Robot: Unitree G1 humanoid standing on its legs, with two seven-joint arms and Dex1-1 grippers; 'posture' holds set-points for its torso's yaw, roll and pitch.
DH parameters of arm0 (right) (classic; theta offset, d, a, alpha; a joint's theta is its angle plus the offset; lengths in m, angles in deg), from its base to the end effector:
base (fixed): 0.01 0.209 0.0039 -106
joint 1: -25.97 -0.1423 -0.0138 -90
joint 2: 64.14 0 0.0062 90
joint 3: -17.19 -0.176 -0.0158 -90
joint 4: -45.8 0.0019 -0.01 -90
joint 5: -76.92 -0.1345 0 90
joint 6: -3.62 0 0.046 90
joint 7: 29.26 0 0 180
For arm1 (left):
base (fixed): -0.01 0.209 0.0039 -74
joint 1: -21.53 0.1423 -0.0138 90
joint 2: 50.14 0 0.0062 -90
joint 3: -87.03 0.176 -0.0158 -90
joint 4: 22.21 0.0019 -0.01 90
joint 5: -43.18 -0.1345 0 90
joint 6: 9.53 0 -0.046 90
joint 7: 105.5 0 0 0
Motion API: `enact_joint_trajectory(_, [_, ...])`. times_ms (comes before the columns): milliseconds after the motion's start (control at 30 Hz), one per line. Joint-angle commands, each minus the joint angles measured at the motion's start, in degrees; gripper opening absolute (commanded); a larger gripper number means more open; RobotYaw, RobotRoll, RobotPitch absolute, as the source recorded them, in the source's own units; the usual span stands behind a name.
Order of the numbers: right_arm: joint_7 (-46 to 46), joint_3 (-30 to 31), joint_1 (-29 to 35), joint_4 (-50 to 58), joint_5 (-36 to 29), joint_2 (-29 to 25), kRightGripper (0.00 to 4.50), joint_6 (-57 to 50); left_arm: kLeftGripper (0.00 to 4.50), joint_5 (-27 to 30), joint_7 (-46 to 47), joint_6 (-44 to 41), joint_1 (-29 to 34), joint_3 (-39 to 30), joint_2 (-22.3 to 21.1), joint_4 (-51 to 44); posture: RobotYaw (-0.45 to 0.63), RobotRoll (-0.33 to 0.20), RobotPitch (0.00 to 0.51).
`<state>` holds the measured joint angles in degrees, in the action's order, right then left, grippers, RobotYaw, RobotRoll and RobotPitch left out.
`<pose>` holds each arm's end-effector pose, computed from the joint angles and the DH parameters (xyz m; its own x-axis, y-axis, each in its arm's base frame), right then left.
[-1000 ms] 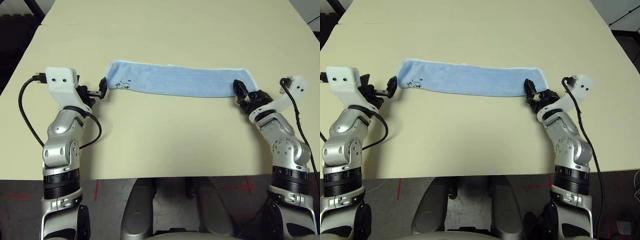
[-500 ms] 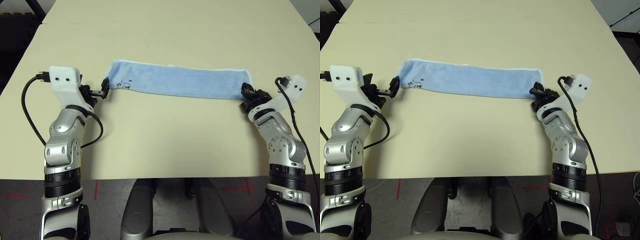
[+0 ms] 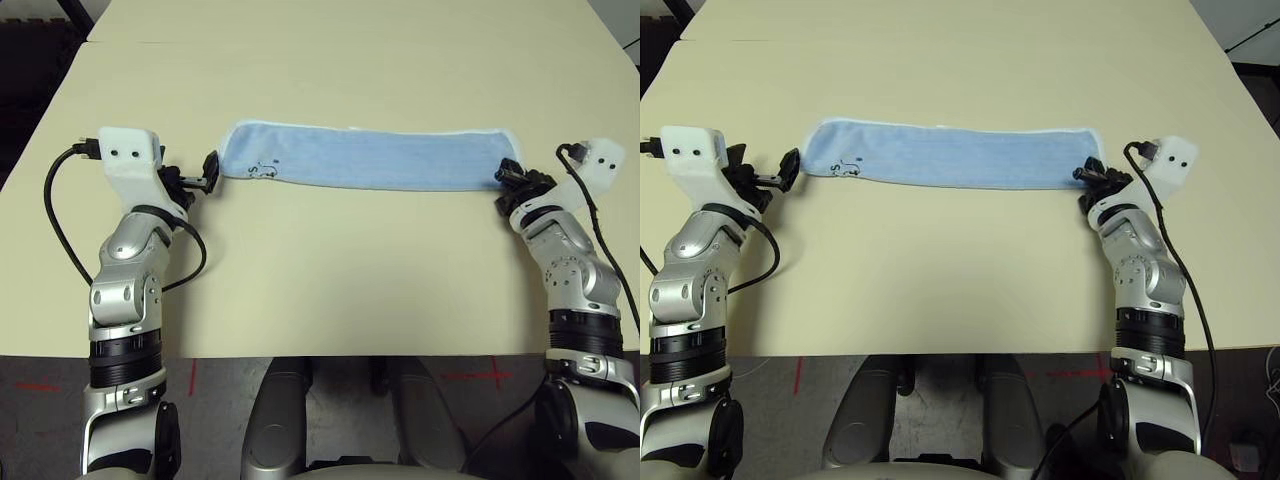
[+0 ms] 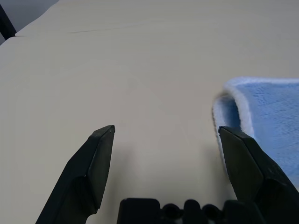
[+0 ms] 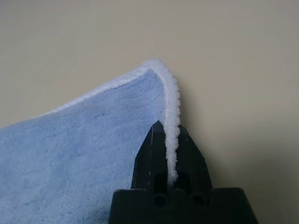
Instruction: Fold the towel and set it aside.
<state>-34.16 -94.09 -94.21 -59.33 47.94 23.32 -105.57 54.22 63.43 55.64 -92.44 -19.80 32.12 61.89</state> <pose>0.2803 -0.2487 0.1401 0.9936 -0.0989 0.0545 0.0738 0.9341 0.3494 0.2516 0.2459 0.1770 0.9884 0.0067 0.1516 -0.0281 0.9899 0.1393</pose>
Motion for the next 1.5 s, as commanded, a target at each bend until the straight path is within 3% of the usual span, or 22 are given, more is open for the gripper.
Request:
enact_joint_trajectory(33, [1.7, -2.5, 2.1, -4.7, 1.5, -1.0, 0.03, -0.3, 4.50, -0.2, -0.4, 0.5, 0.3, 0.6, -0.3, 0.5, 0.02, 0.000, 0.331])
enact_joint_trajectory(567, [1.9, -3.6, 0.8, -5.6, 2.2, -3.4, 0.03, 1.3, 4.50, -0.2, -0.1, 1.2, -0.6, 1.3, 0.3, 1.4, 0.00, 0.000, 0.322])
enact_joint_trajectory(1033, [-3.1, 3.1, -1.8, 8.8, -2.7, 5.8, 0.03, -2.9, 4.50, -0.2, 0.6, 1.2, -0.5, 1.8, 0.9, 0.9, 0.02, 0.000, 0.316])
enact_joint_trajectory(1500, [-6.9, 9.5, -1.7, 15.9, -4.1, 10.1, 0.03, -7.8, 4.50, -0.2, 1.0, 1.3, -0.5, 1.9, 1.1, 1.0, 0.03, 0.000, 0.312])
